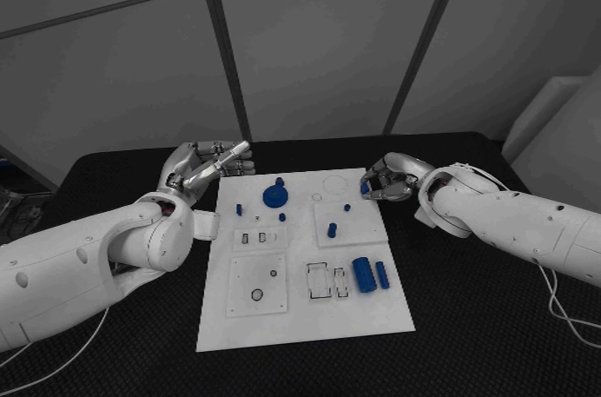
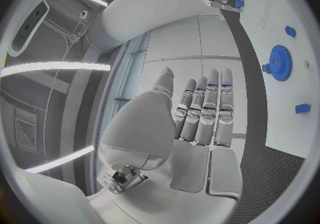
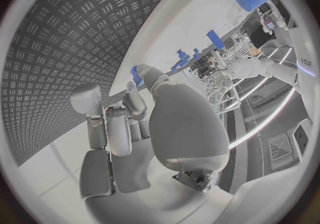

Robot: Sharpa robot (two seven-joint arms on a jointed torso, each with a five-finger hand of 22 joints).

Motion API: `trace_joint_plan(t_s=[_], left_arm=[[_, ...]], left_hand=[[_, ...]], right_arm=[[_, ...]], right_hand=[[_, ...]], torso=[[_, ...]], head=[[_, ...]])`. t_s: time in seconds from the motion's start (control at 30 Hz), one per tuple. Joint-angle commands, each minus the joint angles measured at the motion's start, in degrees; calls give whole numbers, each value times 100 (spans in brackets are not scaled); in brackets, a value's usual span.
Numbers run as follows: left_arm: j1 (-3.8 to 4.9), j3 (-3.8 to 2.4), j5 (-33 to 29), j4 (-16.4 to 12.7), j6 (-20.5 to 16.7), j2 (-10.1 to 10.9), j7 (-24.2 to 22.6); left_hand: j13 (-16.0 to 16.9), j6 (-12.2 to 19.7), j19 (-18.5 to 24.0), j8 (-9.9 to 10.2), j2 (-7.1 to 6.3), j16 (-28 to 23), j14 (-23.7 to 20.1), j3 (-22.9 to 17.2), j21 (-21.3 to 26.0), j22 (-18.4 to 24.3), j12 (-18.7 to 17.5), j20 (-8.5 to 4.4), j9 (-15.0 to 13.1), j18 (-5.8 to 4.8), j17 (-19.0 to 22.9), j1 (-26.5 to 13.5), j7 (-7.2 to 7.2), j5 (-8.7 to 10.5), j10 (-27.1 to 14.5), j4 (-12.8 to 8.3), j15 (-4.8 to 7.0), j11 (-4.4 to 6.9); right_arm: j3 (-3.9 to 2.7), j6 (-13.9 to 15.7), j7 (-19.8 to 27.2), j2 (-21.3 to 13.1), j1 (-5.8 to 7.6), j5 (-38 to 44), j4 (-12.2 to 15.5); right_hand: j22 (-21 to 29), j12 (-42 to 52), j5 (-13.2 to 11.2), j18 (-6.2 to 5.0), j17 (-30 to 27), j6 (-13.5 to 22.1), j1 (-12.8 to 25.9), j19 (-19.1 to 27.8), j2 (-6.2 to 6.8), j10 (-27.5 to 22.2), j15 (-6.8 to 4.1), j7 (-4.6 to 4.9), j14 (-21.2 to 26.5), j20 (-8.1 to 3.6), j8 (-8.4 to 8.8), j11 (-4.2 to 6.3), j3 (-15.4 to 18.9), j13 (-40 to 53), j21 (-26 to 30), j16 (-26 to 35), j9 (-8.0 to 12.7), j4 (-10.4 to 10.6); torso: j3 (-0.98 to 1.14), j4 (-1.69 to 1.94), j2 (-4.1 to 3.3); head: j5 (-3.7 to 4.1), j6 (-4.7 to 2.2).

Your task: Assemble the parts on the task board

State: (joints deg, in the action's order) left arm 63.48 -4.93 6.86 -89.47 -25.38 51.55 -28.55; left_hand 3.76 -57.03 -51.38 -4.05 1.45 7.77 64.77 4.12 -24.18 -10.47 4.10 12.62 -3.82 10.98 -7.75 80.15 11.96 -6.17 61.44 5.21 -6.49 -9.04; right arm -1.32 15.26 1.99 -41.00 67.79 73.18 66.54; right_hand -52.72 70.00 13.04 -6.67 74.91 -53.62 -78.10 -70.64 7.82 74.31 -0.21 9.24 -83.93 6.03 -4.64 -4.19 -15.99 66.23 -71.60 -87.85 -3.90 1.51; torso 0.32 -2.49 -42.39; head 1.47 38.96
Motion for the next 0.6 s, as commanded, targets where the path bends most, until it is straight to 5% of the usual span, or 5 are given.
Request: trace_joint_plan(t_s=[0.03, 0.6], left_arm=[[6, -5, 33, -2, 93, -10, -14], [6, -5, 33, 5, 93, -14, 4]], left_hand=[[5, -32, 20, 25, 59, -24, 34, -9, -32, 8, -12, 7, 3, -56, -9, 6, 15, 28, 41, -36, 2, -13], [3, -29, 22, 29, 68, -30, 36, -8, -34, 8, -18, 8, 5, -56, -12, 0, 18, 28, 36, -35, 1, -15]], right_arm=[[-3, 59, 7, 20, 7, 24, -7], [-3, 56, 35, 57, 6, 21, -21]], right_hand=[[-5, 35, 20, -36, 1114, 1, -11, -3, -47, 3, 23, 22, -508, 4, 15, -11, 14, 2, 12, -34, -8, 17], [-93, 201, -33, -24, 1107, -407, -27, -71, -200, 137, -15, -48, -506, -16, -188, 45, 0, 170, -40, -28, -75, 38]], torso=[[3, -3, 0], [5, 0, 1]], head=[[0, 5], [7, 13]])
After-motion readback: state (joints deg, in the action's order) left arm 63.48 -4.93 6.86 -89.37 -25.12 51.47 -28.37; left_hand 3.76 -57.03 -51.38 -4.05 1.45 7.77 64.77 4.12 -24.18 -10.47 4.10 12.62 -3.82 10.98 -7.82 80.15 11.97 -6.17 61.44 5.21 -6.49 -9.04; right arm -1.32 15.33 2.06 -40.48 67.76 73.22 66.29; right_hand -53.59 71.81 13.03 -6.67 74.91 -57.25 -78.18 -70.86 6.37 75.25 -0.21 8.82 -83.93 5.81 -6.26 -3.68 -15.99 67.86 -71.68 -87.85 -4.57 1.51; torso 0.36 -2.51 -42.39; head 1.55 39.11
